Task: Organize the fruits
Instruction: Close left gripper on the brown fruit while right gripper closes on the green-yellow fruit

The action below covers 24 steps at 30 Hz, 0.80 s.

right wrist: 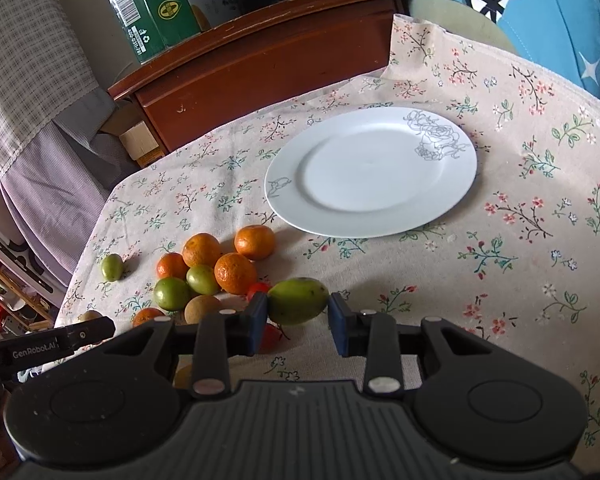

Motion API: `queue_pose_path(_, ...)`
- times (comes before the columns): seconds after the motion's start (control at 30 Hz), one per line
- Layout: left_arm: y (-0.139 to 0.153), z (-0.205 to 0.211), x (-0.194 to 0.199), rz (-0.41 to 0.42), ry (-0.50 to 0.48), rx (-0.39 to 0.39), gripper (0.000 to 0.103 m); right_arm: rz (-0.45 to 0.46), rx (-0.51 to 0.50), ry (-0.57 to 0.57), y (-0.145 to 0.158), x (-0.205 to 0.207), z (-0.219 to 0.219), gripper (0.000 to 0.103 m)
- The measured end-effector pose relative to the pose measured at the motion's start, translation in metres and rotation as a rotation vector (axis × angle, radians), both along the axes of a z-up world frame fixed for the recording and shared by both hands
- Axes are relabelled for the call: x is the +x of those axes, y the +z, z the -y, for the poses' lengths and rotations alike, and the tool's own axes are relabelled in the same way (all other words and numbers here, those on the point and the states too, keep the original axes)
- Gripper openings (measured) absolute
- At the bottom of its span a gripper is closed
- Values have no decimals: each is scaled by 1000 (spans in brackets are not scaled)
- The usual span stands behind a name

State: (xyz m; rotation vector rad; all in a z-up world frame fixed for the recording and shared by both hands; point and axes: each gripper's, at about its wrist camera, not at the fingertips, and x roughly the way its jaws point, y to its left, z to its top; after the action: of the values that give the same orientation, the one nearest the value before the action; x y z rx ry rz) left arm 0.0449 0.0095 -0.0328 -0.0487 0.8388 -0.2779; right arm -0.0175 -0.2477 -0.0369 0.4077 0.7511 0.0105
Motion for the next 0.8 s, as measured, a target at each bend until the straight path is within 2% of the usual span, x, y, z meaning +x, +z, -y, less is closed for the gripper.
queue_pose_path(0.23,7,17,-1,6,-66,-41,24,13,-12,18,4,0,-3,33)
queue_pose_path(0.6,21,34,-18,28,-108,-14,24,16,-15,16,4,-1,-4,33)
queue_pose_path(0.8,43,49,-23,71,-171,-29,24,27,-2,16,13,-1,-1,33)
